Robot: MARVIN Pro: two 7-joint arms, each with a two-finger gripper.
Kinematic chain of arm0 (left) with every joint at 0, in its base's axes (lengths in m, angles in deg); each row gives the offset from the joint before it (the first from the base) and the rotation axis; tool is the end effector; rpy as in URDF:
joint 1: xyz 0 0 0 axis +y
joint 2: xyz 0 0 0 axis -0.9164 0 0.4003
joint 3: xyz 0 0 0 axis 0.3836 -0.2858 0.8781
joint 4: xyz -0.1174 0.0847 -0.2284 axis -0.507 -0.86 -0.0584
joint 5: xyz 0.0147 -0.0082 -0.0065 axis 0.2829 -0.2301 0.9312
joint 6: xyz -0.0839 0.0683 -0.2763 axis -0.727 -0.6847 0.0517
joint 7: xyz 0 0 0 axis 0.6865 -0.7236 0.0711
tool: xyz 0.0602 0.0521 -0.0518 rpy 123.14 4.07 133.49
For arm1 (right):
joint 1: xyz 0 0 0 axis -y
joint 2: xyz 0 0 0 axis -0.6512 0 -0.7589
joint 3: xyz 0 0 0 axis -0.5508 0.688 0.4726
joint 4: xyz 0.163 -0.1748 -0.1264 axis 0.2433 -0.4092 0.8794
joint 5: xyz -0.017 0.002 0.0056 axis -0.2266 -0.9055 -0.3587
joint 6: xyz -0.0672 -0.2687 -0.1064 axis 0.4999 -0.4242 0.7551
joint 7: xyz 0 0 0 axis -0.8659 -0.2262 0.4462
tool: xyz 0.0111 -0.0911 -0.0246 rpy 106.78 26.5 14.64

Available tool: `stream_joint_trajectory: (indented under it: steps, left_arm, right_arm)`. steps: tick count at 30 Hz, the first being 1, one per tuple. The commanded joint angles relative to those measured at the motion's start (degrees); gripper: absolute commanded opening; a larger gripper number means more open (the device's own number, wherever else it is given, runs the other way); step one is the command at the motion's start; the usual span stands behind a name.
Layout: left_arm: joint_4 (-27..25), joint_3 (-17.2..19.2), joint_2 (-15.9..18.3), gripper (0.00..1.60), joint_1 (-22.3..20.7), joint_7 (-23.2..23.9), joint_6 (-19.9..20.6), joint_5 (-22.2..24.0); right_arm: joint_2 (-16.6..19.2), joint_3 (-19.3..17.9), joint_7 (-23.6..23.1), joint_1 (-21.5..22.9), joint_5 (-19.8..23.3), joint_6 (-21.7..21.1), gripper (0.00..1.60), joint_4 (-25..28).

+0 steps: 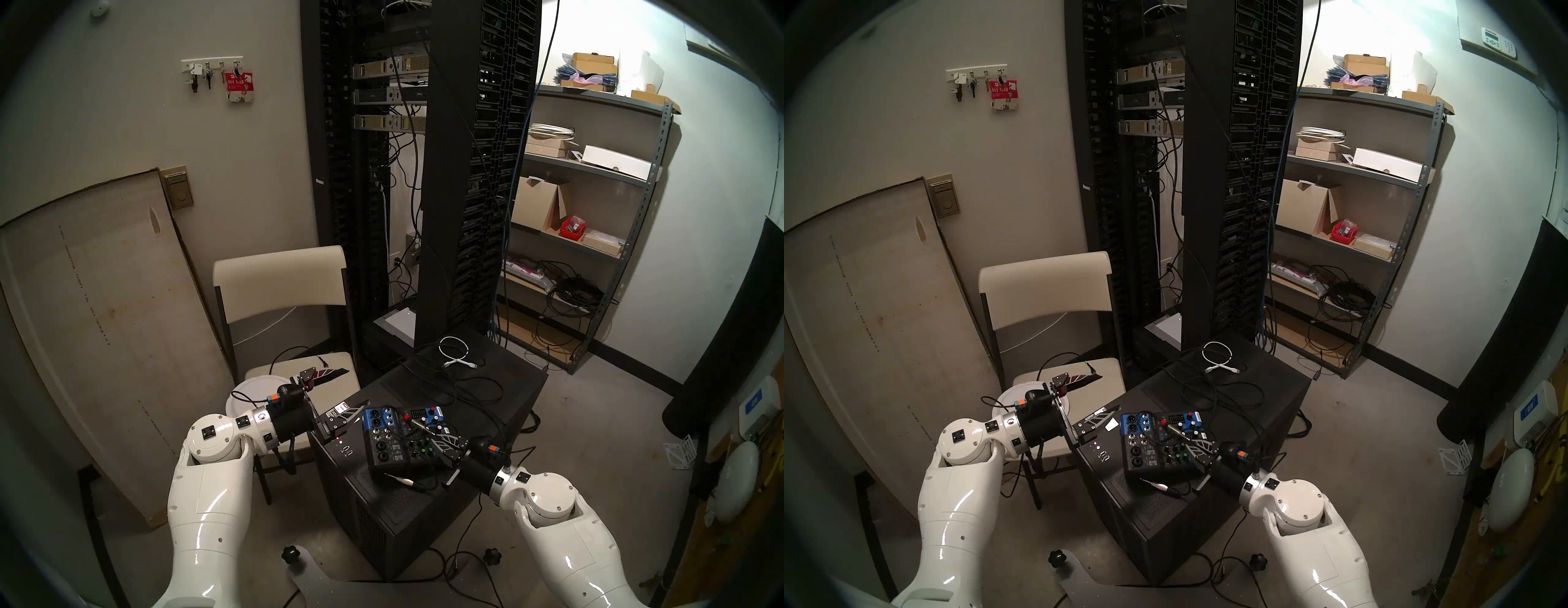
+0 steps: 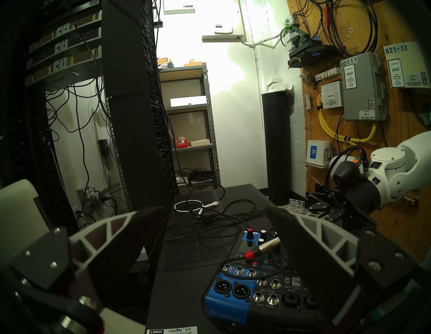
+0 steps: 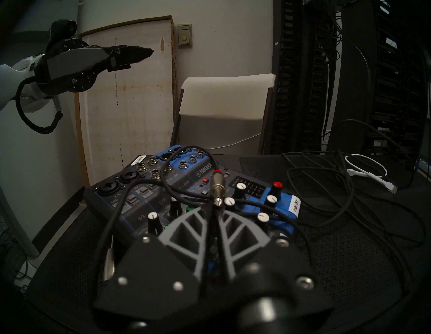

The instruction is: Insert aux cable

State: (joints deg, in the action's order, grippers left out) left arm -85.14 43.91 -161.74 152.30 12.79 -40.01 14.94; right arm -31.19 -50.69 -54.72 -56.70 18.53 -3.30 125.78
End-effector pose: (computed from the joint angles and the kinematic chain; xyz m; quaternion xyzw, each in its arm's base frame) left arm 0.3681 0.0246 -0.3262 0.6063 -0.3701 0.6436 0.2850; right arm 0.3224 0.0152 -0.4068 -0.7267 -0.3016 -0.5747 0.2250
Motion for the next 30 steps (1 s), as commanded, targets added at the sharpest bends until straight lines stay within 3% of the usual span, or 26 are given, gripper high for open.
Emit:
stream_joint_trajectory:
  steps: [1,19,20,22,27,30]
  left_arm:
    - [-0.7,-0.1,-0.1,1.60,-0.6,0.0,0.0,0.1]
    - [-0.7,0.1,-0.3,1.60,-0.6,0.2,0.0,-0.1]
    - [-0.7,0.1,-0.3,1.60,-0.6,0.2,0.0,-0.1]
    - [-0.7,0.2,-0.4,1.60,-0.6,0.2,0.0,-0.1]
    - [-0.7,0.2,-0.4,1.60,-0.7,0.3,0.0,-0.2]
    - [-0.7,0.3,-0.5,1.60,-0.7,0.3,0.0,-0.2]
  right_arm:
    - [0.7,-0.4,-0.5,-0.6,0.3,-0.7,0.62,2.1]
    - [0.8,-0.8,-1.4,-0.9,0.0,-1.6,0.90,3.2]
    - [0.7,-0.8,-1.4,-0.8,-0.1,-1.6,1.10,3.1]
    - [0.6,-0.8,-1.3,-0.6,-0.1,-1.5,1.32,2.9]
    - [0.3,-1.0,-1.0,-0.3,-0.1,-1.2,1.29,2.6]
    - [0.1,-0.8,-0.8,0.1,-0.2,-1.2,1.09,2.3]
